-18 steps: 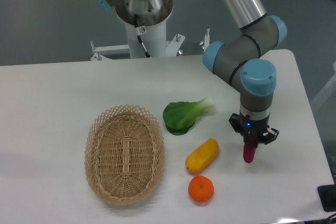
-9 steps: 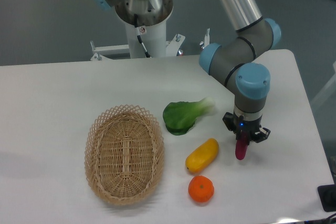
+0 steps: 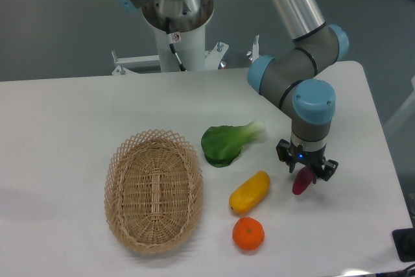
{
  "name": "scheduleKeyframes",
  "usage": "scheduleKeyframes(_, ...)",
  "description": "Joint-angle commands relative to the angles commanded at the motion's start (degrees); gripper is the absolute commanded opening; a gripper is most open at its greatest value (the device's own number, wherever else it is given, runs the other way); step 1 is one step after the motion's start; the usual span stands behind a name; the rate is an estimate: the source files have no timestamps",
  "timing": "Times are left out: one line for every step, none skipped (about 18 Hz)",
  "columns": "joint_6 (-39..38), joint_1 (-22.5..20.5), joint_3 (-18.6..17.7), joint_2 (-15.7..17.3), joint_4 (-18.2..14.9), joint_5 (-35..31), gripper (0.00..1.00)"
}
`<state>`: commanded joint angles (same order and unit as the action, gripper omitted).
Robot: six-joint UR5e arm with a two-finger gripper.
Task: Place the sweet potato on the table
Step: 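Open the gripper to release the sweet potato onto the table, then raise the open gripper up away from the sweet potato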
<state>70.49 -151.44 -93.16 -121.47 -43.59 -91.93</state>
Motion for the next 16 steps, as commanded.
scheduleKeyframes(-0.18, 0.09, -0.09, 0.35, 0.0, 0.0, 1.0)
scheduleKeyframes(0.34, 0.09, 0.61, 0.53, 0.0, 0.09, 1.0)
scheduleKeyframes(0.44, 0.18, 2.01, 0.96, -0.09, 0.09, 1.0)
scheduleKeyframes(0.44, 0.44, 3.33, 1.32, -0.18, 0.09, 1.0)
scheduleKeyframes(0.44, 0.88, 4.47, 1.67, -0.26, 0.17, 1.0)
scheduleKeyframes(0.44, 1.4, 5.61, 2.45, -0.35, 0.17, 1.0)
scheduleKeyframes(0.44, 1.41, 6.5, 3.51, -0.61, 0.17, 1.0)
scheduleKeyframes(0.52, 1.49, 7.29, 4.74, -1.05, 0.17, 1.0)
scheduleKeyframes(0.52, 1.5, 7.9, 6.23, -1.58, 0.09, 1.0)
scheduleKeyframes(0.52, 1.67, 8.0, 7.55, -2.28, 0.09, 1.0)
scheduleKeyframes(0.61, 1.76, 8.52, 8.87, -2.9, 0.09, 1.0)
scheduleKeyframes(0.79, 1.76, 9.05, 10.18, -4.12, 0.09, 1.0)
scheduleKeyframes(1.57, 1.58, 9.58, 11.15, -6.05, 0.17, 1.0)
scheduleKeyframes(3.32, 1.32, 10.36, 11.95, -8.68, 0.09, 1.0)
scheduleKeyframes(5.6, 0.97, 10.98, 12.48, -11.4, 0.09, 1.0)
scheduleKeyframes(8.14, 0.27, 11.25, 12.83, -13.17, 0.0, 1.0)
